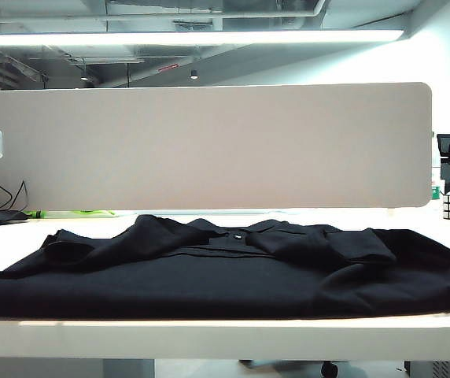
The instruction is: Fold the bottom side of the T-shirt horizontally towards the center, about one-third of the way, then fold the sleeve back towards the center, creating a straight line along the edge of the T-shirt, and finally fold the bottom of the T-shirt up towards the top, creating a neat rectangle.
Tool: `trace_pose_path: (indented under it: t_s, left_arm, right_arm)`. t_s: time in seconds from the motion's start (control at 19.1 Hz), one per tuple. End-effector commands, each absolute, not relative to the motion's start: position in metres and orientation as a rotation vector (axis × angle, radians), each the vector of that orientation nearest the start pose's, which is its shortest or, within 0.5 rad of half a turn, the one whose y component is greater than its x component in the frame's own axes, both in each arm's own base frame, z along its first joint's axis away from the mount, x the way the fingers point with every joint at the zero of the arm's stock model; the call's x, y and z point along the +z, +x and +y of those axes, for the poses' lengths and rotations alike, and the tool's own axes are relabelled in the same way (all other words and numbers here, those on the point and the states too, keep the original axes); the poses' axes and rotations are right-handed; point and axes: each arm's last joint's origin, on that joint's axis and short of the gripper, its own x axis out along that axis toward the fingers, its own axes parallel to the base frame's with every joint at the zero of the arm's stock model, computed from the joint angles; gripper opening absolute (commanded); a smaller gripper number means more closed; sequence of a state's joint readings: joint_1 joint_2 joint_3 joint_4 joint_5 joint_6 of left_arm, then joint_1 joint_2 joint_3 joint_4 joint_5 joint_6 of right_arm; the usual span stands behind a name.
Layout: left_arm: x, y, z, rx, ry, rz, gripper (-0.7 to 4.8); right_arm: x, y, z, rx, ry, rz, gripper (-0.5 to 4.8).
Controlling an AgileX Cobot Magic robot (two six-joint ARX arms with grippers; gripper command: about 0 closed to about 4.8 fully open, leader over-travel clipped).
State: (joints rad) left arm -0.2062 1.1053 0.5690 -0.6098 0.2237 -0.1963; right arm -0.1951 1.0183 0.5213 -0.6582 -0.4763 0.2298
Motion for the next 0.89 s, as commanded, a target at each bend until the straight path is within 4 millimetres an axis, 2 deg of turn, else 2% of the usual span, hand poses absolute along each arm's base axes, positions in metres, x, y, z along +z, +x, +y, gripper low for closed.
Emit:
trace_pose_path:
  t_s: [0.05, 0.42, 0.68, 0.89]
  left_arm:
    - [0.179, 0.178, -0.043, -0.228, -0.151, 1.172, 2.44]
    - [0.172, 0.184, -0.046, -0.279, -0.172, 1.192, 2.44]
    - [0.155, 0.191, -0.048, -0.304, -0.194, 1.290, 2.44]
    - [0.152, 0.195, -0.050, -0.329, -0.219, 1.277, 2.44]
  right_arm:
    - [0.174, 0.171, -0.020, 0.121, 0.587, 1.125, 2.83]
    - [0.154, 0.185, -0.021, 0.152, 0.633, 1.198, 2.83]
    - [0.154, 0.188, -0.020, 0.165, 0.630, 1.180, 2.83]
    - [0.155, 0.189, -0.019, 0.174, 0.623, 1.169, 2.70]
